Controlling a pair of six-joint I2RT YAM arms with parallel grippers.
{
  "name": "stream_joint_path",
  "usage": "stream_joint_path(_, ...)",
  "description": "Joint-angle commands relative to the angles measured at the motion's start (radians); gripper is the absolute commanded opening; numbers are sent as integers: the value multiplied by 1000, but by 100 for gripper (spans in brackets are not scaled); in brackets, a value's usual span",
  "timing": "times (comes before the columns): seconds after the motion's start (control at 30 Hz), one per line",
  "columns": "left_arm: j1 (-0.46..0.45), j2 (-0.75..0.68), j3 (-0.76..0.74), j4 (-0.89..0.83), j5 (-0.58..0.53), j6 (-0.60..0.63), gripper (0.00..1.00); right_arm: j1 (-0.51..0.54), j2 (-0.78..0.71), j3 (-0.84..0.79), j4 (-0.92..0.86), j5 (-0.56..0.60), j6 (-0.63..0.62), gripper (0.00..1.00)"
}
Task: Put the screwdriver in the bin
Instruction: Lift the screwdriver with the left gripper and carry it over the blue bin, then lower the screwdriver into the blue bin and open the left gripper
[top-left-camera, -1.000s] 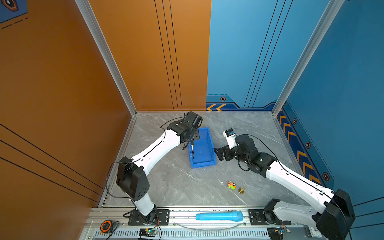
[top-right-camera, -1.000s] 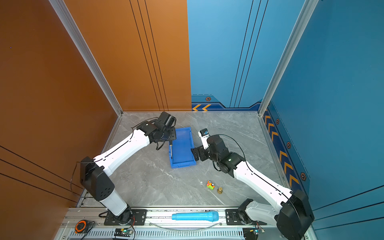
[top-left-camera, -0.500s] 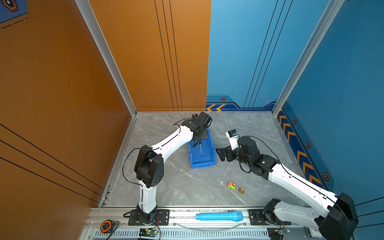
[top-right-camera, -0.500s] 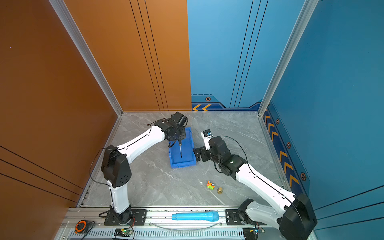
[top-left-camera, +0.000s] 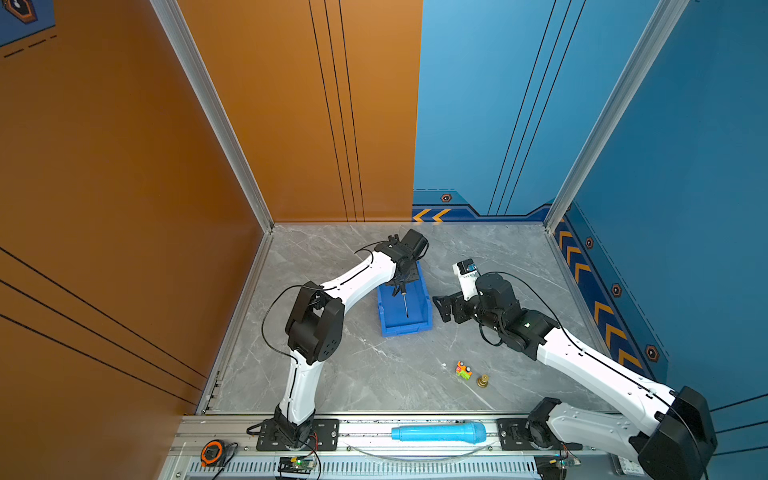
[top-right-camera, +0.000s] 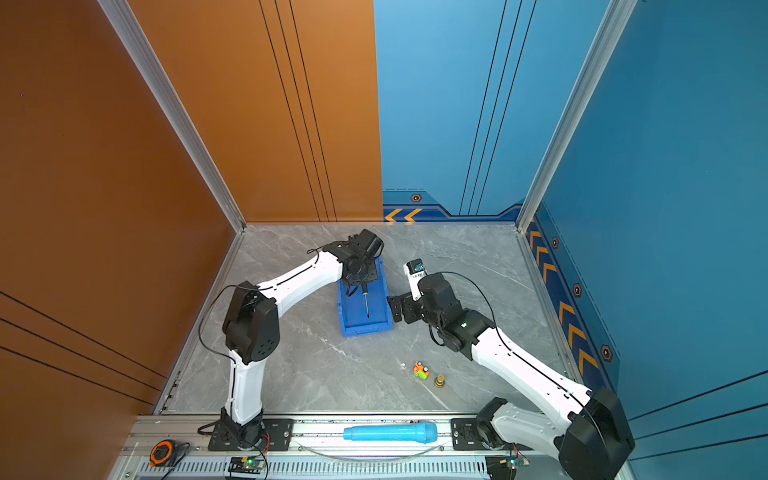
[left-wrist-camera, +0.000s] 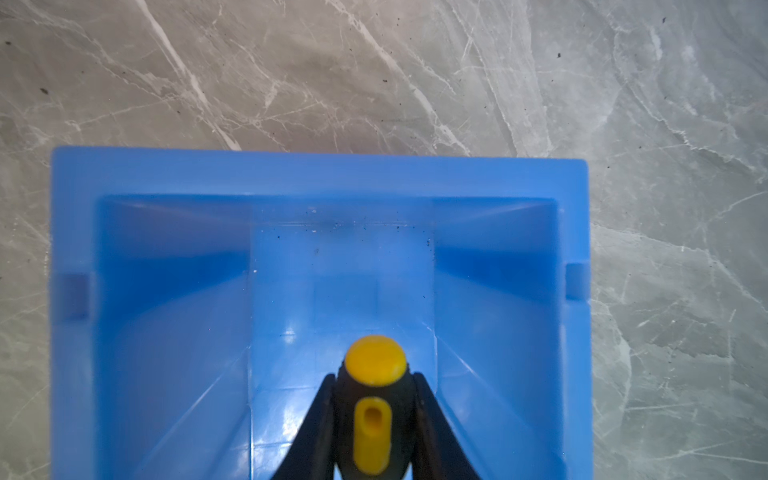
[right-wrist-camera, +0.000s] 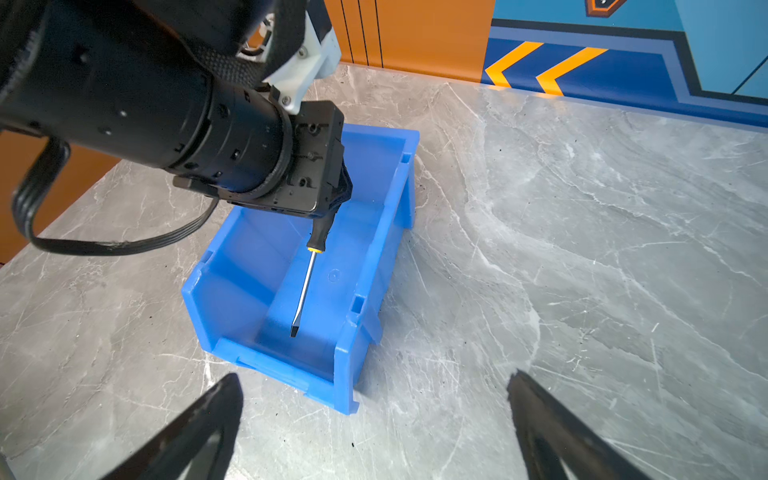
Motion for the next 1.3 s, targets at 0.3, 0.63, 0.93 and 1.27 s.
stream_joint_path(0.3,-17,73,15,13,-80,-17,0,-12,-32,-22,6,20,13,100)
stream_joint_path(0.63,-22,131,18,16,-83,-12,0,-10,-39,-26,4,25,18,100)
stream_joint_path(0.93,-20,170,13,27,-71,-12,0,-6,-39,-23,-2,30,18,100)
stream_joint_path(1.27,-12,199,1,29,-57,-16,10,-5,-39,-16,-7,39,15,100)
